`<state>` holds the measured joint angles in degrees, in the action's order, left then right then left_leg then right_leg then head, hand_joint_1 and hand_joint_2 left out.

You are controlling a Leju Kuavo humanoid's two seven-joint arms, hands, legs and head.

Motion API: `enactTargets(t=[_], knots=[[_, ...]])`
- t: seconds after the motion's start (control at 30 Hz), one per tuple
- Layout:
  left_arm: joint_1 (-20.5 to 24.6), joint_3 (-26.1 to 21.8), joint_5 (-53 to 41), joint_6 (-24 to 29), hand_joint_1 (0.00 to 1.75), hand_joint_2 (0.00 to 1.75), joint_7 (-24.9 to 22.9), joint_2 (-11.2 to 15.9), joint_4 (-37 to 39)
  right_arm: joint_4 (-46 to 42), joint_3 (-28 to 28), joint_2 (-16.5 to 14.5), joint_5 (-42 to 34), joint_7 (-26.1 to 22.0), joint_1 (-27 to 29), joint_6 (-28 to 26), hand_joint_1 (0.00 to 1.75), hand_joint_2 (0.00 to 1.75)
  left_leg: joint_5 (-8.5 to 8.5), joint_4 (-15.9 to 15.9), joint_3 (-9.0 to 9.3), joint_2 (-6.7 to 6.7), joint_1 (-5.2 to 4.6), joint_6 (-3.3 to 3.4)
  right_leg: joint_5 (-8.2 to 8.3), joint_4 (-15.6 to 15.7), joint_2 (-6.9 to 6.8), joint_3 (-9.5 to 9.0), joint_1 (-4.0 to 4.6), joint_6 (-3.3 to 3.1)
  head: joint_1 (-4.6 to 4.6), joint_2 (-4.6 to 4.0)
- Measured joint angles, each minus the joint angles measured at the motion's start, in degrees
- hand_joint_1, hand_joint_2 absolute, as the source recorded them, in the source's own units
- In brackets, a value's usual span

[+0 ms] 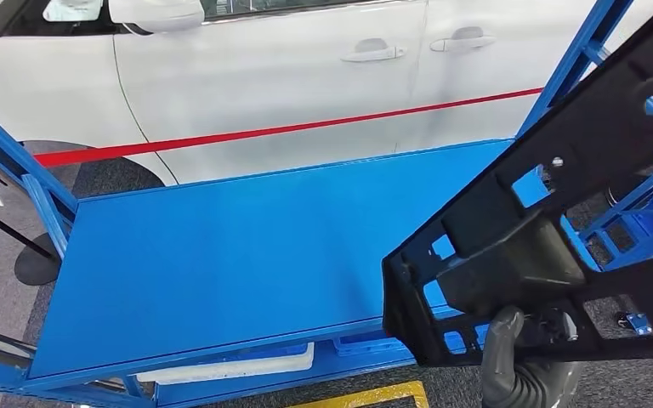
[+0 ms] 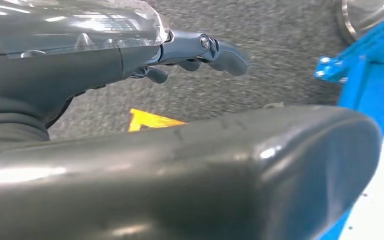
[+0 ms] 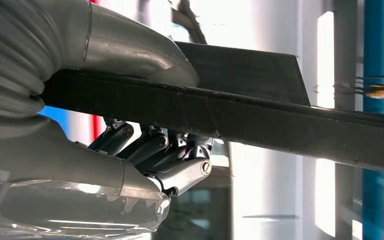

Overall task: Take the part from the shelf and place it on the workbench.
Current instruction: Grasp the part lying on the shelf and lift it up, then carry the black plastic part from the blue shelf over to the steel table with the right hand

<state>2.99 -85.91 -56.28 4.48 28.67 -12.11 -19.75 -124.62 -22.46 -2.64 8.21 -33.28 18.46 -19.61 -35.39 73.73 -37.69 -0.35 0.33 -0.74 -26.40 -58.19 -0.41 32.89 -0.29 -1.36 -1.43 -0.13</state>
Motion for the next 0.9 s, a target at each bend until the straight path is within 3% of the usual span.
enactTargets(t=[0.13,0.23,0.3,0.37,0.43,0.47,0.5,0.53,0.6,0.67,0.77,0.8,0.83,0.9], knots=[[0.0,-0.1,-0.8,-0.1,0.00,0.00,-0.9,-0.3,-0.4,2.7,3.4,-2.2,-3.1,-0.9,3.3,7.6,1.75,1.75,6.49,-13.6,6.73,-0.01,-0.29,1.11,-0.04,-0.5,0.10,0.23,0.37,0.25,0.02,0.01],[-0.1,-0.1,-1.4,-0.2,0.00,0.00,-1.6,-0.8,-1.0,6.1,5.2,-3.5,-5.5,-3.3,6.5,11.8,1.75,1.75,7.48,-15.7,7.27,-0.05,-0.50,1.80,0.31,-0.5,0.06,0.35,0.44,1.08,0.05,0.00],[-0.3,-0.1,-1.9,-0.3,0.00,0.00,-1.9,-1.2,-1.3,8.1,6.0,-4.2,-5.8,-4.0,8.1,12.8,1.75,1.75,8.28,-16.2,7.14,0.14,-0.22,2.42,-0.58,-1.2,0.25,0.63,0.33,1.76,0.08,0.00],[-0.3,-0.1,-2.3,-0.4,0.00,0.00,-2.1,-1.4,-1.6,9.7,6.6,-4.6,-5.7,-4.1,9.1,13.4,1.75,1.75,9.16,-16.6,6.56,0.43,0.00,2.99,-4.66,-5.4,0.42,2.16,-0.03,2.49,0.24,0.00],[-0.2,-0.1,-2.5,-0.5,0.00,0.00,-2.2,-1.6,-1.8,11.0,7.0,-4.8,-5.7,-4.1,9.7,13.6,1.75,1.75,9.88,-16.5,5.46,0.59,-0.03,3.16,-9.37,-12.5,0.41,4.39,-0.45,3.15,0.38,0.00],[-0.2,-0.1,-2.5,-0.5,0.00,0.00,-2.2,-1.6,-1.9,11.5,7.2,-4.9,-5.7,-4.1,10.0,13.6,1.75,1.75,10.25,-16.4,4.89,0.65,-0.02,3.07,-10.38,-14.9,0.41,4.80,-0.65,3.41,0.38,0.00],[-0.2,-0.1,-2.5,-0.5,0.00,0.00,-2.2,-1.7,-1.9,11.9,7.4,-4.9,-5.7,-4.1,10.1,13.6,1.75,1.75,10.57,-16.3,4.32,0.69,0.02,2.91,-10.14,-15.4,0.40,4.21,-0.84,3.62,0.38,0.00],[-0.2,-0.1,-2.5,-0.5,0.00,0.00,-2.2,-1.7,-1.9,12.2,7.5,-5.0,-5.7,-4.1,10.2,13.6,1.75,1.75,10.86,-16.1,3.77,0.71,0.10,2.70,-8.93,-13.7,0.39,2.55,-1.04,3.79,0.38,0.00],[-0.2,-0.1,-2.5,-0.5,0.00,0.00,-2.2,-1.8,-2.0,12.8,7.6,-5.2,-5.7,-4.1,10.2,13.6,1.75,1.75,11.34,-15.4,2.72,0.68,0.25,2.12,-6.33,-5.7,0.41,-3.00,-1.40,4.05,0.40,0.01],[-0.2,0.0,-2.5,-0.5,0.00,0.00,-2.2,-1.9,-2.2,13.2,7.7,-5.3,-5.7,-4.2,10.4,13.6,1.75,1.75,11.89,-15.0,2.20,0.57,0.24,1.34,-5.26,-0.2,0.74,-6.30,-1.23,3.55,0.36,0.01],[-0.2,0.0,-2.7,-0.7,0.00,0.00,-2.2,-1.9,-2.4,13.6,7.9,-5.5,-6.8,-4.4,10.5,15.1,1.75,1.75,12.88,-15.0,1.90,0.37,0.29,0.12,-4.55,0.3,0.95,-5.65,-0.82,1.98,0.29,0.01],[-0.3,0.0,-3.0,-0.9,0.00,0.00,-2.1,-1.9,-2.4,13.7,7.9,-5.5,-7.7,-4.6,10.5,16.3,1.75,1.75,12.25,-14.6,1.56,0.32,0.39,-0.17,-4.07,0.3,0.83,-5.14,-0.81,1.38,0.24,0.01],[-0.4,0.0,-3.3,-1.1,0.00,0.00,-1.9,-1.9,-2.4,13.8,8.0,-5.5,-8.5,-5.0,10.4,17.5,1.75,1.75,10.57,-13.4,1.03,0.29,0.49,-0.38,-3.51,0.4,0.66,-4.54,-0.82,0.78,0.23,0.01],[-0.4,0.2,-3.9,-1.6,0.00,0.00,-1.4,-1.8,-2.4,13.8,8.1,-5.6,-8.9,-5.9,10.3,19.0,1.75,1.75,4.68,-7.8,-0.59,0.28,0.55,-0.55,-2.29,0.4,0.44,-3.02,-0.66,0.04,0.14,0.01]])
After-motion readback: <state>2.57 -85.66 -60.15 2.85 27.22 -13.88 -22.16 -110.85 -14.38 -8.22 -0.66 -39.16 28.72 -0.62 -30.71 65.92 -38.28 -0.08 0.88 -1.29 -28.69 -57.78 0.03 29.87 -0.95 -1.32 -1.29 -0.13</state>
